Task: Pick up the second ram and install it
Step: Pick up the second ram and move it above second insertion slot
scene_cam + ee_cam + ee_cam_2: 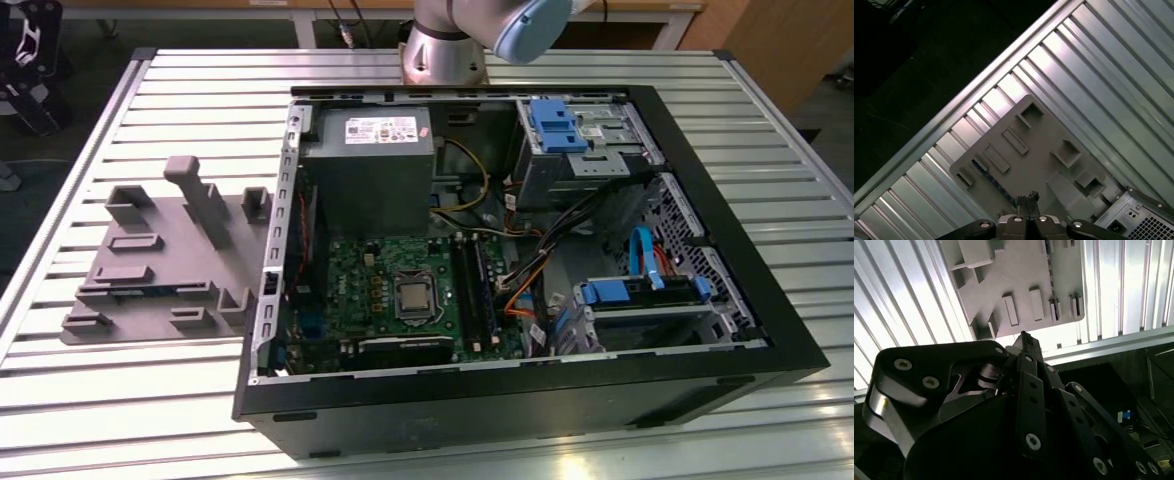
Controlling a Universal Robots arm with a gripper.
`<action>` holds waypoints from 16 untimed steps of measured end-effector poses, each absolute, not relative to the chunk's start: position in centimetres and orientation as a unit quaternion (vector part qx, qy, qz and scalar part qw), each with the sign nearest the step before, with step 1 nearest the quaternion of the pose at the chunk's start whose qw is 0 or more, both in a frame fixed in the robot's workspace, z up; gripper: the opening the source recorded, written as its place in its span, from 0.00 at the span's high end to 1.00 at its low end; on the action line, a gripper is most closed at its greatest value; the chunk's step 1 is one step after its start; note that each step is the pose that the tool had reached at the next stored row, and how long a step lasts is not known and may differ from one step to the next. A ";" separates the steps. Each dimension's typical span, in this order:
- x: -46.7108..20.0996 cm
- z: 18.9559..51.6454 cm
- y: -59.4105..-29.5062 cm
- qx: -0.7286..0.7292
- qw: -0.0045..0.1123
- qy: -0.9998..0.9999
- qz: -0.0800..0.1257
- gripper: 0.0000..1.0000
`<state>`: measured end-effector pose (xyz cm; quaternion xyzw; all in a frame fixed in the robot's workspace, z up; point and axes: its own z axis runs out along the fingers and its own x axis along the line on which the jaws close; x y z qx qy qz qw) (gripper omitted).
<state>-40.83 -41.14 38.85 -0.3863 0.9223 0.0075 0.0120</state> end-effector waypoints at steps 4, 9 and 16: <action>-40.9 38.8 -41.2 -0.404 0.012 0.915 0.008 0.89; -41.0 38.8 -41.2 -0.427 0.012 0.904 0.008 0.89; -41.0 38.7 -41.2 -0.457 0.011 0.889 0.008 0.89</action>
